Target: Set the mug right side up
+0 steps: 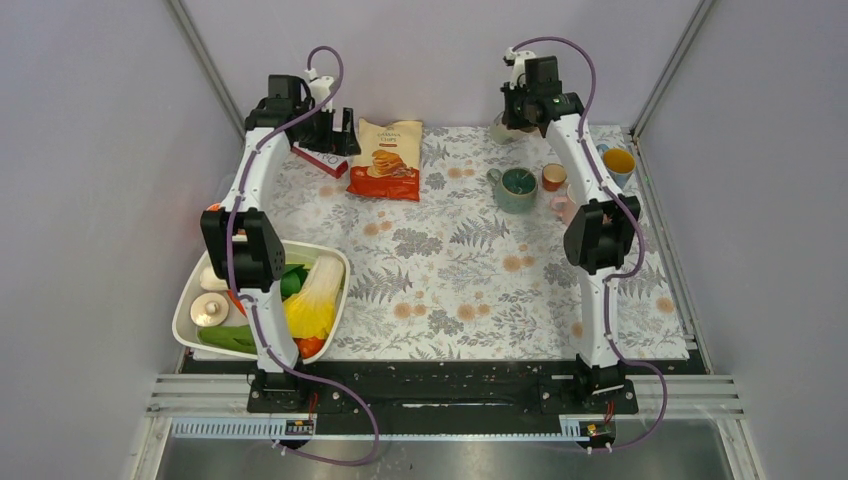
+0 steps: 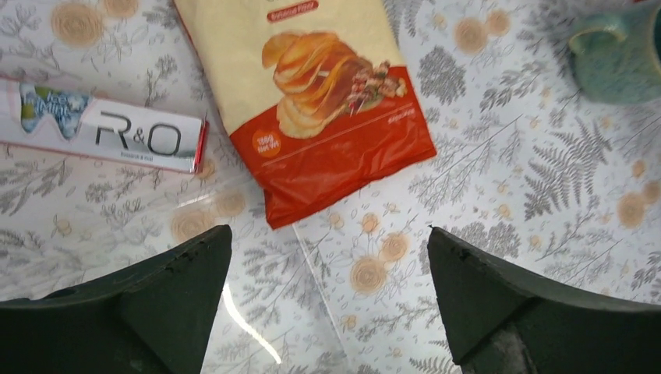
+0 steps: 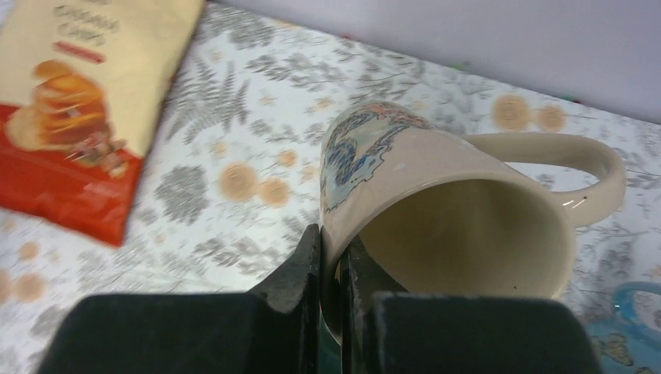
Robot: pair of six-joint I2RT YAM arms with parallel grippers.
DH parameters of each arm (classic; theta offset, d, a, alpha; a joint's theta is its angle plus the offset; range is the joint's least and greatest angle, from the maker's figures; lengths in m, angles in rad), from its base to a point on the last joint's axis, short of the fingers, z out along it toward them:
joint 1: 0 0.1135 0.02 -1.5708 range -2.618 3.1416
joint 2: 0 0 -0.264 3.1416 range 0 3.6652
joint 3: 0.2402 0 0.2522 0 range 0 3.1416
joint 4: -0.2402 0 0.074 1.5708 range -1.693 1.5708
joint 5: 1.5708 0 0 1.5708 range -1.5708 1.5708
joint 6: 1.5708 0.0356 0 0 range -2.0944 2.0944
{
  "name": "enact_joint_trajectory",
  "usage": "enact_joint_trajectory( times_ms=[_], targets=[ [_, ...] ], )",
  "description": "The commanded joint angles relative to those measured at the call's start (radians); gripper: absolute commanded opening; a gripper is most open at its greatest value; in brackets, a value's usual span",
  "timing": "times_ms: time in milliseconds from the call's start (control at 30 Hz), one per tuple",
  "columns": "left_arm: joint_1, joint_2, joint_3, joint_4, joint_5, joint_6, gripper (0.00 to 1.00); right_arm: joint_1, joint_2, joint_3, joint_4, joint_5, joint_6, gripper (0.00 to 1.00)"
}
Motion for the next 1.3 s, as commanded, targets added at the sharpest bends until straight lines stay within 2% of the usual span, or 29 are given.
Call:
enact_joint_trajectory(
  times_ms=[0, 200, 633, 667, 733, 867, 1033, 1267],
  targets=[
    [0.002, -0.079, -0.039, -0.021, -0.084, 0.082, 0.99, -0.036, 0.06, 0.141, 0.098, 0.123, -0.049, 0.0],
    [0.01, -0.089, -0.091, -0.033, -0.118, 0.121, 0.99, -0.063, 0.135, 0.149, 0.095, 0.192, -0.12, 0.0],
    [0.015, -0.078, -0.095, -0.051, -0.146, 0.149, 0.99, -0.088, 0.168, 0.12, -0.034, 0.192, -0.092, 0.0],
    [0.016, -0.078, -0.096, -0.051, -0.146, 0.149, 0.99, -0.088, 0.168, 0.122, -0.037, 0.201, -0.092, 0.06],
    [0.016, -0.079, -0.099, -0.052, -0.147, 0.15, 0.99, -0.088, 0.166, 0.132, -0.04, 0.212, -0.092, 0.35],
    [0.015, -0.079, -0.103, -0.051, -0.147, 0.154, 0.99, -0.088, 0.165, 0.174, -0.026, 0.206, -0.097, 0.57],
    [0.014, -0.078, -0.108, -0.06, -0.138, 0.153, 0.99, -0.087, 0.161, 0.19, -0.012, 0.171, -0.101, 0.69],
    [0.052, -0.025, -0.04, -0.18, -0.184, 0.315, 0.99, -0.091, 0.124, 0.168, -0.013, 0.161, -0.136, 0.73]
  ],
)
